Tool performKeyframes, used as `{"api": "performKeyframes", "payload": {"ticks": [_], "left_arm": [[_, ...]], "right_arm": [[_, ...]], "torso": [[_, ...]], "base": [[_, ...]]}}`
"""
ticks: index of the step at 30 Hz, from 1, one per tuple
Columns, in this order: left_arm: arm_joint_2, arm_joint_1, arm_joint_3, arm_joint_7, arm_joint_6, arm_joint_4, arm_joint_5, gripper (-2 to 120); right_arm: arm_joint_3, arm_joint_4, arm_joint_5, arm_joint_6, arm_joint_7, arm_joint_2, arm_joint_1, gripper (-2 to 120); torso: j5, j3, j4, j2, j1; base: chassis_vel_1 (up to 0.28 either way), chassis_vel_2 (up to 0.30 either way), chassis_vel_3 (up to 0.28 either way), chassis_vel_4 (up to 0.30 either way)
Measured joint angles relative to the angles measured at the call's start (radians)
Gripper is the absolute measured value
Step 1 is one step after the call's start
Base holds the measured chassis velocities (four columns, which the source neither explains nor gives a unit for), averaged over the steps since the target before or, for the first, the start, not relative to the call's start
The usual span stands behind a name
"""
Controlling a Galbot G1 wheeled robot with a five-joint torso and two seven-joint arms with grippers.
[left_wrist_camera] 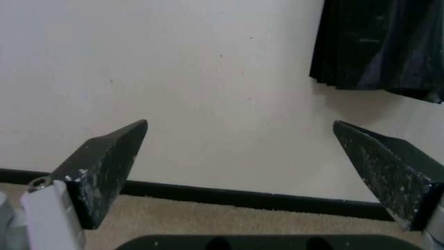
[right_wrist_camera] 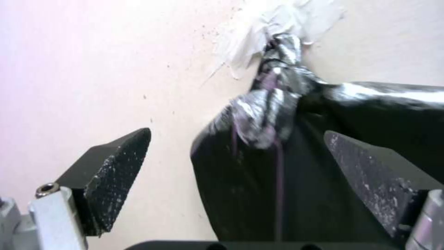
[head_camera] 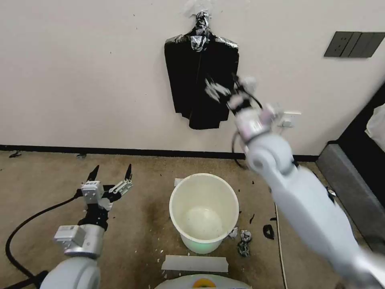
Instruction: Place a trash bag onto the trash bin.
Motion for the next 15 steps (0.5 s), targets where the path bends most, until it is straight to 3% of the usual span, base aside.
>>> {"api": "performKeyframes", "payload": {"ticks": [6,15], "left_arm": [[-0.023,0.009,-0.003,-0.001,-0.002,-0.001,0.013,100],[-0.042,0.016,-0.006,-0.002,-0.004,-0.004,0.015,100]], "right_arm": [[-0.033,-0.11,0.058,-0.023,0.122,0.093,0.104,97],[0.011,-0.202,0.048,-0.031,0.202,0.185,0.121,91]], "torso": [[0.0002,0.0,-0.0002,0.0,0.0],[0.0004,0.0,-0.0003,0.0,0.0]], "base": [[0.0,0.0,0.0,0.0],[0.0,0.0,0.0,0.0]]}}
